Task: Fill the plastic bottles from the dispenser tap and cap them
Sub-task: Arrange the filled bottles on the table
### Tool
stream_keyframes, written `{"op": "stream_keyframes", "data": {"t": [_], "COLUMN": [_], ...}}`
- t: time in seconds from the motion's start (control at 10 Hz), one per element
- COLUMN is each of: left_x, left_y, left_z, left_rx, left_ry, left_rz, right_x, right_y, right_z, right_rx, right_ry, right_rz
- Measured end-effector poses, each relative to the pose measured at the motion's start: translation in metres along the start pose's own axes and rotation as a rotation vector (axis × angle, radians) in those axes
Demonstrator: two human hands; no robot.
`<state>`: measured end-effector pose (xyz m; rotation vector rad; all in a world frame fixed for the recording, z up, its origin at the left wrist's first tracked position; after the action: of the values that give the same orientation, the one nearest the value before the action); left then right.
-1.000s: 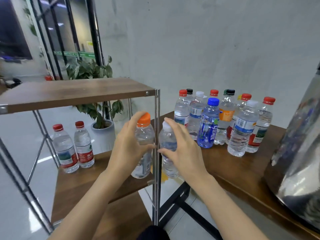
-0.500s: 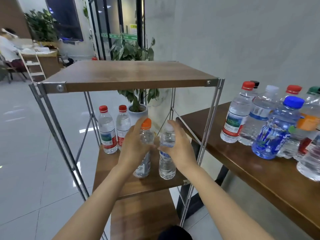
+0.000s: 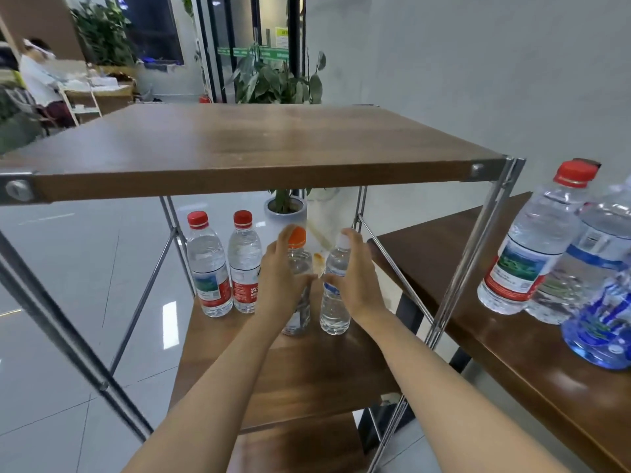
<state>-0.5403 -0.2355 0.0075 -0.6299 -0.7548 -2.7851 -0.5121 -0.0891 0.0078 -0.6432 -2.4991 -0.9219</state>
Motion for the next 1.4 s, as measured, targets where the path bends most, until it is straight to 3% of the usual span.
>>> {"op": "stream_keyframes", "data": {"t": [0.3, 0.8, 1.1, 1.2, 1.4], "left_x": [0.032, 0.053, 0.056, 0.054, 0.051], "left_y": [-0.022, -0.032, -0.036, -0.036, -0.026], "left_z": [-0.011, -0.016, -0.017, -0.014, -0.007], "left_rx": [0.068, 0.094, 0.109, 0.115, 0.169], "left_ry": [-0.009, -0.022, -0.021, -0.008, -0.031], "left_rz": [0.025, 0.052, 0.045, 0.029, -0.016], "right_x": [0.033, 0.057, 0.064, 0.065, 0.061], "right_y": [-0.019, -0.037, -0.045, -0.042, -0.035], "right_z": [0.012, 0.018, 0.023, 0.022, 0.014], "right_rx": [0.137, 0.259, 0.287, 0.24, -0.18], "right_ry": [-0.109, -0.061, -0.131, -0.131, 0.062], "right_rz": [-0.067, -0.08, -0.069, -0.134, -0.168]}}
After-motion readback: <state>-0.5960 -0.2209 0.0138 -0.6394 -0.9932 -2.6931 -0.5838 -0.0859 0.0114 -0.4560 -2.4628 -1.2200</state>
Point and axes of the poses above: each hand's wrist, its own x-axis towards the middle knuckle, its own y-axis out of the back of the hand, z = x × y, the point moved 5 cm from there along x, towards the middle knuckle, and after that the axes turned 9 degrees about z, right-handed, at the moved point
